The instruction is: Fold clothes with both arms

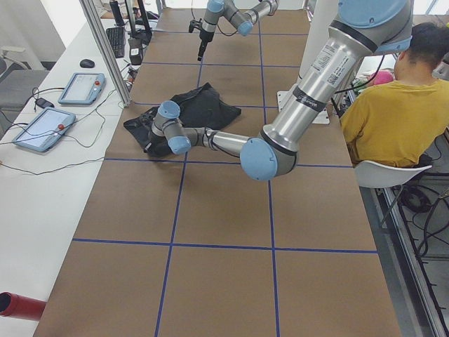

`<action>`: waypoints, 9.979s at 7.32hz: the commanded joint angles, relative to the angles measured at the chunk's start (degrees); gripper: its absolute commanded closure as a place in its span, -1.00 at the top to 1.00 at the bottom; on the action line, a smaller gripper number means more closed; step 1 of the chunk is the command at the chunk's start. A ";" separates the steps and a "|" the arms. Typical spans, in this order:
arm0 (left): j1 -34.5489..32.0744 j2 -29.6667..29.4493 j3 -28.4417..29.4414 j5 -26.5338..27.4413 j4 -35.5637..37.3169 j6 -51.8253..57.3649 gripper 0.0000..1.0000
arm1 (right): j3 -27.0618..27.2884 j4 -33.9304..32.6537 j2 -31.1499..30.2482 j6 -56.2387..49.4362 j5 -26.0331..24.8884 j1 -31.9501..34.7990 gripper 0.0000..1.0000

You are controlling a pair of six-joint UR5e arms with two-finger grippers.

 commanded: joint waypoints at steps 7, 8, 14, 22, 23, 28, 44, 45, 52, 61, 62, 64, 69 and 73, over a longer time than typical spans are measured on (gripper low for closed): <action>-5.54 5.81 -7.89 -11.11 -5.23 0.93 1.00 | -19.73 6.44 17.91 4.19 -0.17 -1.19 1.00; -5.45 8.79 -10.88 -11.03 -5.32 0.67 1.00 | -29.65 16.51 21.71 7.26 -0.35 -1.36 1.00; -4.83 14.27 -16.54 -10.85 -6.03 -10.23 1.00 | -58.13 36.84 33.26 11.51 -1.23 -3.64 0.78; -4.74 14.98 -16.54 -10.68 -6.11 -11.55 1.00 | -57.96 35.86 31.76 11.08 -3.42 -5.67 0.22; -4.74 14.98 -16.45 -10.68 -6.46 -11.55 1.00 | -57.87 35.86 31.59 10.90 -3.51 -5.67 0.22; -4.74 14.98 -16.36 -10.68 -6.47 -11.55 1.00 | -52.35 35.77 28.87 11.51 -3.43 -5.50 -1.00; -1.84 14.89 -16.36 -10.59 -7.87 -13.05 1.00 | -0.51 15.02 -5.60 12.22 -6.70 -11.48 1.00; -1.84 14.89 -16.36 -10.59 -7.87 -13.05 1.00 | 3.78 4.85 -2.11 10.48 -6.16 -11.12 1.00; -1.49 14.98 -15.66 -10.59 -7.96 -13.05 1.00 | 5.41 -8.09 0.13 4.85 -16.70 -25.70 0.68; -1.32 14.98 -15.57 -10.59 -7.96 -13.05 1.00 | 6.02 -8.17 -4.10 -1.76 -16.43 -26.94 -0.37; -1.23 14.98 -15.57 -10.59 -7.96 -13.05 1.00 | 6.02 -8.17 -4.10 -1.76 -16.44 -26.94 -0.37; -1.23 14.98 -15.57 -10.59 -7.96 -13.05 1.00 | 6.02 -8.17 -4.10 -1.67 -16.61 -27.38 -0.58; -1.14 14.98 -15.48 -10.59 -7.96 -13.05 1.00 | 6.46 -8.17 -4.53 -1.58 -16.79 -26.94 -1.00; -1.14 14.98 -15.48 -10.59 -7.96 -13.05 1.00 | 15.95 -8.09 -15.08 1.30 -16.96 -27.99 -1.00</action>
